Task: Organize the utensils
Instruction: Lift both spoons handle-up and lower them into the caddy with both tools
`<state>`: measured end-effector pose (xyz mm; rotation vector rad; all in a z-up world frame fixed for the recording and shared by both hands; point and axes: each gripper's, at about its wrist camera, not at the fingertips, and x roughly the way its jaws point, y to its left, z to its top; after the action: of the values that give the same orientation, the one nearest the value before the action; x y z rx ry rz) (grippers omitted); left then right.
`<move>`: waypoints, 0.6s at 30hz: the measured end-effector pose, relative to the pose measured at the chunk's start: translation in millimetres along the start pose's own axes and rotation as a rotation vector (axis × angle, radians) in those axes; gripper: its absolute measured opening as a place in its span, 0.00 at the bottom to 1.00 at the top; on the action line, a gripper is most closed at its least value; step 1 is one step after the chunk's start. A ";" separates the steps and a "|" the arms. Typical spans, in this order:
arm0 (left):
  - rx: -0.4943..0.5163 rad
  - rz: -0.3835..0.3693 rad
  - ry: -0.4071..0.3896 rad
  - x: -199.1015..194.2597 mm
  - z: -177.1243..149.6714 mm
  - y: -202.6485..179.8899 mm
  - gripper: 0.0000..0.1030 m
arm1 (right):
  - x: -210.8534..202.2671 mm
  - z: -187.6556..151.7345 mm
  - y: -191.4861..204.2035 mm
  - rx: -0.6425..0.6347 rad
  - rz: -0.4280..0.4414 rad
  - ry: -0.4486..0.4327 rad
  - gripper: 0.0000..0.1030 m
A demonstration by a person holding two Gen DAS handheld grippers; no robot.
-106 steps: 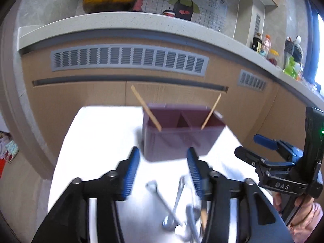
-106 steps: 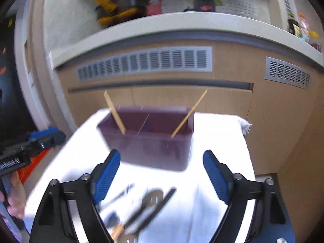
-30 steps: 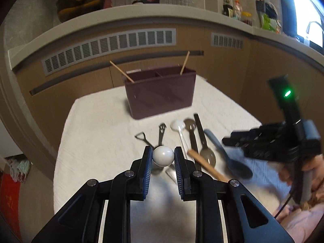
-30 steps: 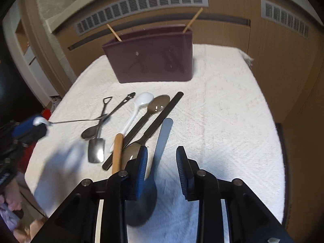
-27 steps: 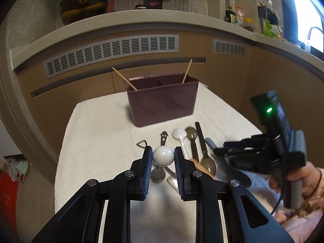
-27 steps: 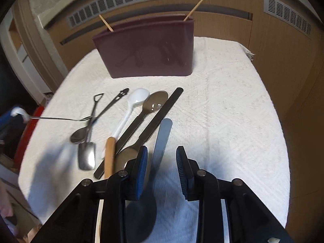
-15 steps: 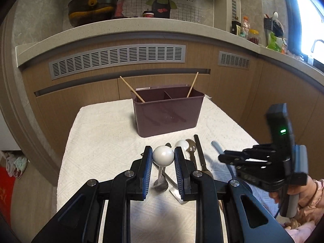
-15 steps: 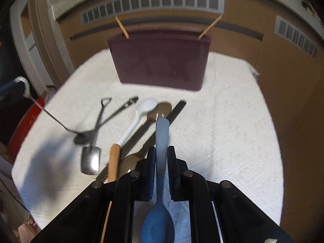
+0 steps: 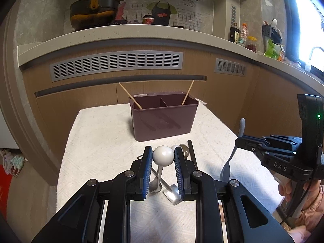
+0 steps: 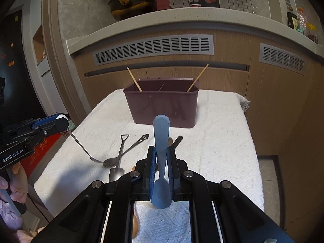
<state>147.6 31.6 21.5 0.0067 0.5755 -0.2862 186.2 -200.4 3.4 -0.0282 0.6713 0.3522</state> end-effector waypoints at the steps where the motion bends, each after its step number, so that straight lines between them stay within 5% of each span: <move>1: -0.002 -0.002 -0.001 -0.5 1.1 0.0 0.22 | -1.0 1.1 0.3 -0.002 -0.002 -0.005 0.09; 10: -0.036 -0.054 -0.019 -9.4 27.1 1.4 0.22 | -14.5 22.4 3.0 -0.033 -0.009 -0.059 0.09; 18: 0.014 -0.073 -0.217 -42.0 130.5 -1.0 0.22 | -66.9 109.7 8.7 -0.127 -0.057 -0.286 0.09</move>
<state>183.6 30.5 153.7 -0.0320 0.3588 -0.3571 201.0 -197.8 131.3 -0.1157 0.3640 0.3360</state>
